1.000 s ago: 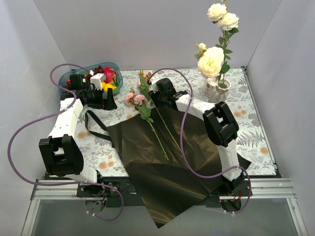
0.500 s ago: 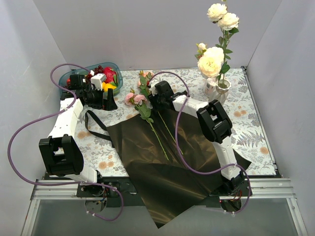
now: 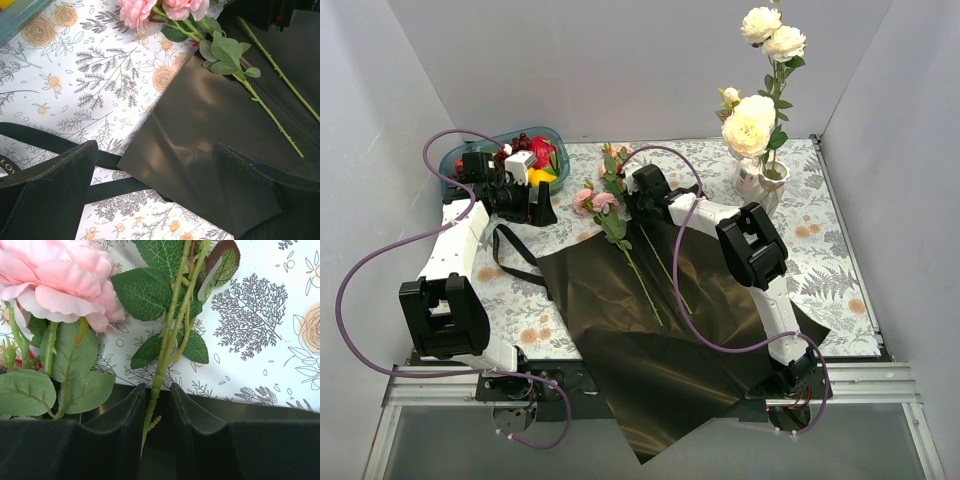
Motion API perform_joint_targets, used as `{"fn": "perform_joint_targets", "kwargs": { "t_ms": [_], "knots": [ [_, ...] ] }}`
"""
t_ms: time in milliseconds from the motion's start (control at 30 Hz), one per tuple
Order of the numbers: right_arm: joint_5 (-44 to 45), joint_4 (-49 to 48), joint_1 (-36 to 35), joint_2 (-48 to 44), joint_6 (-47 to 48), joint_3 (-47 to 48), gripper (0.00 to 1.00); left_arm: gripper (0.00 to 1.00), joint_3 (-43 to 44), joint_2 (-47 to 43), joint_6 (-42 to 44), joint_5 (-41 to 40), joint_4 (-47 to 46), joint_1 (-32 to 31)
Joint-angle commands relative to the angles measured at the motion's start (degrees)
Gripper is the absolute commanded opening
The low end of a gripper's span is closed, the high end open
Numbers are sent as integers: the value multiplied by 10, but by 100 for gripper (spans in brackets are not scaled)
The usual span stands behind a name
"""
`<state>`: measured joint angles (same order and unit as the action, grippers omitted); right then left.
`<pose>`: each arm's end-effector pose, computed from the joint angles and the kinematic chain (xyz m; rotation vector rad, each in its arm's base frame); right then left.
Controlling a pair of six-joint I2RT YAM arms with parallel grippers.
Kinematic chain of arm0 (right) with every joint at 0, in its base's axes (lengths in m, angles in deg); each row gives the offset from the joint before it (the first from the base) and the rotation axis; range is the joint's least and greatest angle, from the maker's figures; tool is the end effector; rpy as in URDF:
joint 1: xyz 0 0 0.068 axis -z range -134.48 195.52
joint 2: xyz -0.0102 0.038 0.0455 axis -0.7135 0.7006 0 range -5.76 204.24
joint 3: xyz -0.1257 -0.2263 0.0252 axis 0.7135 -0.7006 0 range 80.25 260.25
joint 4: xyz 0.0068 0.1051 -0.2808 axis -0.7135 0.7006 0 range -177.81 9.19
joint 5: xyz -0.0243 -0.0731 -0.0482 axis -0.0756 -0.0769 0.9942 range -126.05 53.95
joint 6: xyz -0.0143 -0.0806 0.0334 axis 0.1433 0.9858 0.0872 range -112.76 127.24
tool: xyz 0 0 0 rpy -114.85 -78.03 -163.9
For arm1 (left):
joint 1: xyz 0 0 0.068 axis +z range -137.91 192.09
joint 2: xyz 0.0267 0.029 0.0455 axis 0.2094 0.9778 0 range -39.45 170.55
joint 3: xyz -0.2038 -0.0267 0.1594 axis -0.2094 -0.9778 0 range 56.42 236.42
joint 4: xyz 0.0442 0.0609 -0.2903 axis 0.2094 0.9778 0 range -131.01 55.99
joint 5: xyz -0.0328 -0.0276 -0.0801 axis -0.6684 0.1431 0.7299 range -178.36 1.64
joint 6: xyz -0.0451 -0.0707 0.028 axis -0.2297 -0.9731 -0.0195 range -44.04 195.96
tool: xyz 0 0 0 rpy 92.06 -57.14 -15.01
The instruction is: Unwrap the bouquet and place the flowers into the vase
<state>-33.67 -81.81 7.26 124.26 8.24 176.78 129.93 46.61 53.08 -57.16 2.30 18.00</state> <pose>0.4499 0.3506 0.1010 -0.7439 2.1517 0.2984 0.3761 -0.0019 0.2434 -0.4167 2.4923 -0.8094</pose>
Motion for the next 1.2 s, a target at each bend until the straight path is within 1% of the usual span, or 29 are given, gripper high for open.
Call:
{"fn": "perform_joint_targets", "kwargs": {
  "t_ms": [0, 67, 100, 167, 267, 400, 467, 600, 733, 933, 967, 1033, 1067, 1100, 1167],
  "knots": [
    [1, 9, 2, 9, -6, 7, 30, 98, 2, -19, 13, -4, 8, 3],
    [1, 13, 2, 8, -6, 9, 25, 98, 3, -20, 13, -1, 12, 3],
    [2, 15, 2, 4, -6, 12, 19, 98, 2, -21, 13, 0, 13, 3],
    [4, 22, 2, -2, -6, 15, 14, 98, 4, -23, 13, -1, 13, 3],
    [9, 30, 1, -21, -6, 23, 2, 98, 11, -24, 9, 6, 19, 5],
    [23, 26, -11, -77, -6, 16, 1, 98, 25, -20, -9, 25, 26, 15],
    [45, 26, -28, -99, -6, 14, 1, 98, 36, -13, -16, 36, 32, 28],
    [83, 30, -60, -160, 26, 26, 1, 98, 75, -4, -37, 86, 55, 59],
    [105, 46, -100, -207, 59, 59, 1, 98, 116, -3, -42, 103, 75, 88],
    [105, 61, -153, -288, 107, 109, 1, 98, 131, -14, -77, 77, 68, 112],
    [106, 64, -159, -298, 117, 117, 1, 98, 129, -18, -90, 63, 64, 115],
    [114, 76, -181, -324, 130, 159, 1, 98, 124, -25, -104, 41, 49, 115],
    [134, 82, -191, -329, 151, 180, 1, 98, 118, -31, -118, 25, 43, 115],
    [143, 90, -200, -340, 161, 209, 1, 98, 111, -34, -122, 23, 35, 115],
    [153, 86, -221, -363, 192, 230, 1, 98, 103, -40, -117, 39, 35, 115]
  ]
}}
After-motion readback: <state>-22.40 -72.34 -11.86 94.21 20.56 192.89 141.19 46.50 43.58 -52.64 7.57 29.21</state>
